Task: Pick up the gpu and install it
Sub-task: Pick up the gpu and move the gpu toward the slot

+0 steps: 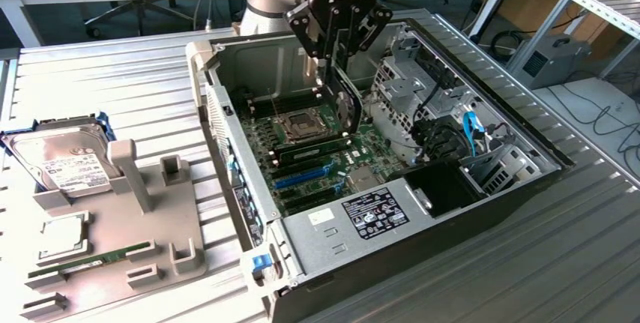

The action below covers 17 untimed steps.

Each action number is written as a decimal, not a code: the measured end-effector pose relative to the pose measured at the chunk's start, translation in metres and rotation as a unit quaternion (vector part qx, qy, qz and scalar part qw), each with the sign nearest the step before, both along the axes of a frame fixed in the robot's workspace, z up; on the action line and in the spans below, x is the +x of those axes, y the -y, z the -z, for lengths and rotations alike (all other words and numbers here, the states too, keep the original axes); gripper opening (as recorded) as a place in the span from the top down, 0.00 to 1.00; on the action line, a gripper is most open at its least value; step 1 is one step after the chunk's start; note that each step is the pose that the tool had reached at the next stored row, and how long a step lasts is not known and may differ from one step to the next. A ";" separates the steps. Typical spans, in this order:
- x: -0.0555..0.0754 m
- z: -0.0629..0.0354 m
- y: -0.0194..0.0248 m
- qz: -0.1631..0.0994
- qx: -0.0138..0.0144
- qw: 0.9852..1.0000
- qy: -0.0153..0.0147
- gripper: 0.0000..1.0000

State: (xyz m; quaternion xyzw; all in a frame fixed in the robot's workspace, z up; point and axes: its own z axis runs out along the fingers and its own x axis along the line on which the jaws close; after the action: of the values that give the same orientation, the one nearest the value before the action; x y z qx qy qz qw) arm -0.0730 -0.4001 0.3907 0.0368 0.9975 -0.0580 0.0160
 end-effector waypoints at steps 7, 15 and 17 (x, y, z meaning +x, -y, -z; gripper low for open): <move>0.009 0.0029 -0.0045 0.000 0.000 1.000 0.000 0.73; 0.011 0.0036 -0.0064 0.000 0.000 1.000 0.000 0.73; 0.011 0.0035 -0.0064 0.000 -0.001 1.000 0.000 0.73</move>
State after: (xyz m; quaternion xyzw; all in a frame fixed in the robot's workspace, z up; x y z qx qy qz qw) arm -0.0617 -0.3938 0.3871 0.0367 0.9975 -0.0585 0.0160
